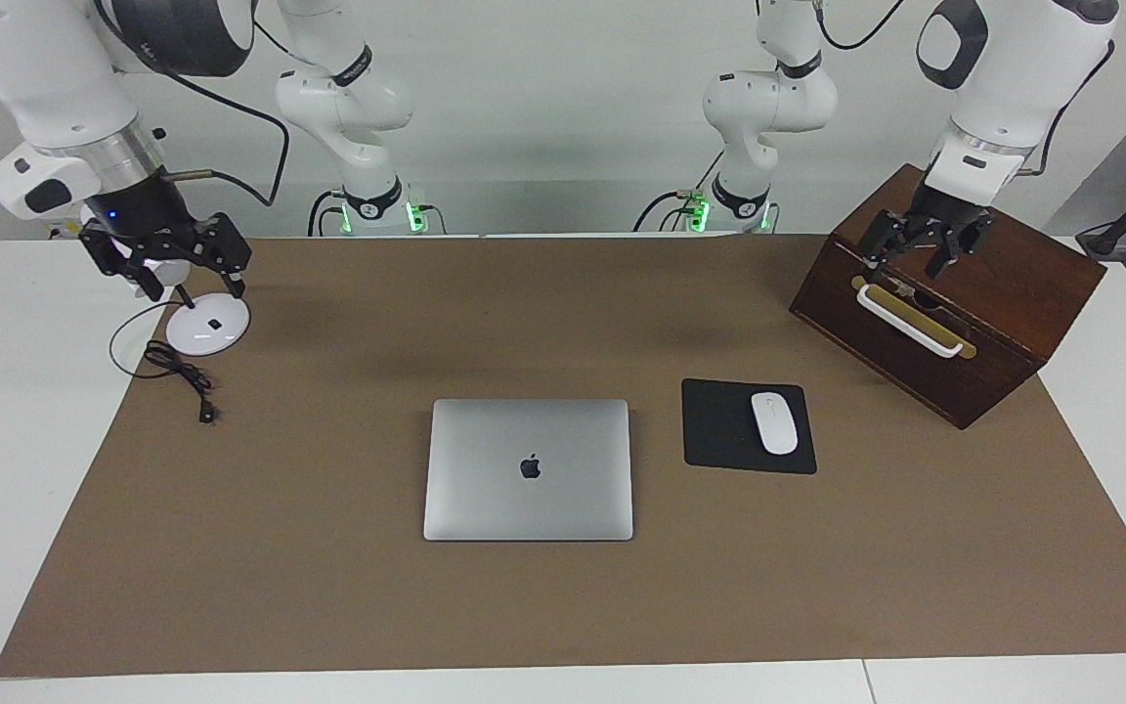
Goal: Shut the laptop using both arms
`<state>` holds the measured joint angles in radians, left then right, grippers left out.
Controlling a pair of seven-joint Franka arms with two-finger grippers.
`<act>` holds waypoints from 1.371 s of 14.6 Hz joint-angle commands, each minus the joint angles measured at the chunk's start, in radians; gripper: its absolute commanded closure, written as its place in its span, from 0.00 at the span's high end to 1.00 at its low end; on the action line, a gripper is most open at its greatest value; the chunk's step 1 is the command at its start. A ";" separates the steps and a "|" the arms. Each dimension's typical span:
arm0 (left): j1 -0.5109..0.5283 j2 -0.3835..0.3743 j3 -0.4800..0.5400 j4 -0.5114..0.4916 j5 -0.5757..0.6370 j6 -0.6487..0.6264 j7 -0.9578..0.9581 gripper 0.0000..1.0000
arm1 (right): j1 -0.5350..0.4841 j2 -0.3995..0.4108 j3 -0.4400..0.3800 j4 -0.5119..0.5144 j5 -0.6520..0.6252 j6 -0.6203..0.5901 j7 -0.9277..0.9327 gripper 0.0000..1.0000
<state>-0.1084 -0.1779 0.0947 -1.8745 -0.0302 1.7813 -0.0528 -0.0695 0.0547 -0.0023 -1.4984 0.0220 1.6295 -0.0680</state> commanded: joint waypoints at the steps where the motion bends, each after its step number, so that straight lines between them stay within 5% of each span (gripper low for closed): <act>1: 0.022 -0.008 -0.010 0.044 0.045 -0.074 0.031 1.00 | -0.012 -0.009 0.010 0.003 -0.010 -0.019 0.011 1.00; 9: 0.038 0.121 -0.009 0.286 0.053 -0.292 0.051 1.00 | 0.007 -0.021 0.010 -0.005 -0.010 -0.022 0.011 1.00; 20: 0.050 0.120 -0.033 0.229 0.047 -0.240 0.053 1.00 | 0.043 -0.029 -0.025 -0.020 -0.008 -0.008 0.019 1.00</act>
<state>-0.0680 -0.0499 0.0697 -1.6298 0.0078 1.5229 -0.0157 -0.0337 0.0455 -0.0216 -1.4982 0.0204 1.6256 -0.0662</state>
